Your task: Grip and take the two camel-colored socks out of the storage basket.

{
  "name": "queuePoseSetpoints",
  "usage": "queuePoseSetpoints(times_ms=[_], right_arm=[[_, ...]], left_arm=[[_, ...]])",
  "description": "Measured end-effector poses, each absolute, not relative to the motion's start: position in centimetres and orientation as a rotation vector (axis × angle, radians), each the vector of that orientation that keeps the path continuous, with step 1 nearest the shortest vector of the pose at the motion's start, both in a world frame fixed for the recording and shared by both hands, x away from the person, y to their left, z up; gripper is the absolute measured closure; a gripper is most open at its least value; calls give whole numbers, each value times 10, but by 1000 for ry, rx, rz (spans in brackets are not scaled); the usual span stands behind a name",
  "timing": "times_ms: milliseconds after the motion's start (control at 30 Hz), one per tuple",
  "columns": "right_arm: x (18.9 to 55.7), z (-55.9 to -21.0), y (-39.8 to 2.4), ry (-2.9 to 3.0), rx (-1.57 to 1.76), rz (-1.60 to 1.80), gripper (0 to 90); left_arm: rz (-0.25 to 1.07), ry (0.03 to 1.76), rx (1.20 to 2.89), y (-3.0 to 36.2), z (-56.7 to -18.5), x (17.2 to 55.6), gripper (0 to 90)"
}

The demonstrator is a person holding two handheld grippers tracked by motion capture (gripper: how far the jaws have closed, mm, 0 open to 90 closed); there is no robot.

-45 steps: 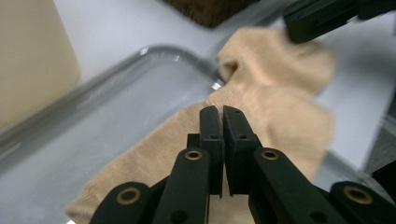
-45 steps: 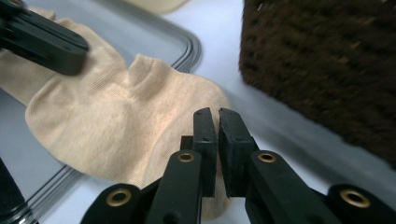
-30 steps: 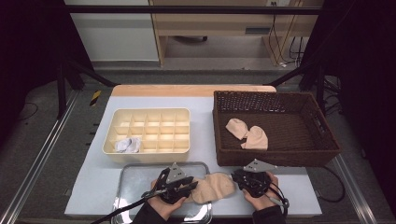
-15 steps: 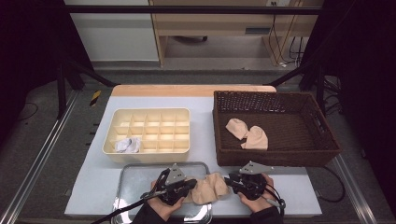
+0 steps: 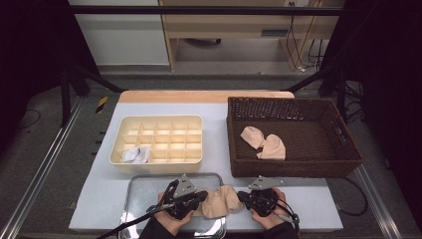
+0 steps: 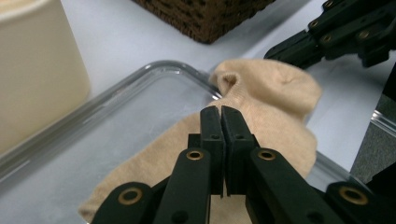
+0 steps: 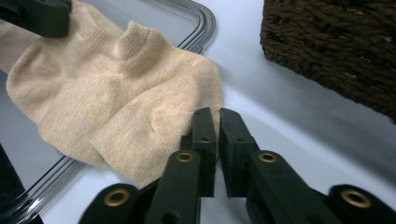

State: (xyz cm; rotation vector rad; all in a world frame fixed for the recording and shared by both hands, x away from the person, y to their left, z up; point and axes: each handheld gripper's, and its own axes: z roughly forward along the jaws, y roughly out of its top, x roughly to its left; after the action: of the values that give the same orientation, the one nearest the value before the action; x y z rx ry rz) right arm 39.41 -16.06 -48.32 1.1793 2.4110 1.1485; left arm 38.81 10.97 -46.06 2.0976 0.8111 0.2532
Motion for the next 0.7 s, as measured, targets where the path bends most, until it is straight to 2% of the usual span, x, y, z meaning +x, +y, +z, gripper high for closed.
queuePoseSetpoints(times_ms=[67,400,700], right_arm=[[394,-481,-160,2417,1182,1130,900],[397,-467,-181,2265,1220,1121,896],[402,-476,-181,2276,1231,1145,740]], left_arm=[[247,816,2092,111,-460,388,882],[233,824,2102,113,-461,391,881],[248,836,2098,113,-465,393,880]])
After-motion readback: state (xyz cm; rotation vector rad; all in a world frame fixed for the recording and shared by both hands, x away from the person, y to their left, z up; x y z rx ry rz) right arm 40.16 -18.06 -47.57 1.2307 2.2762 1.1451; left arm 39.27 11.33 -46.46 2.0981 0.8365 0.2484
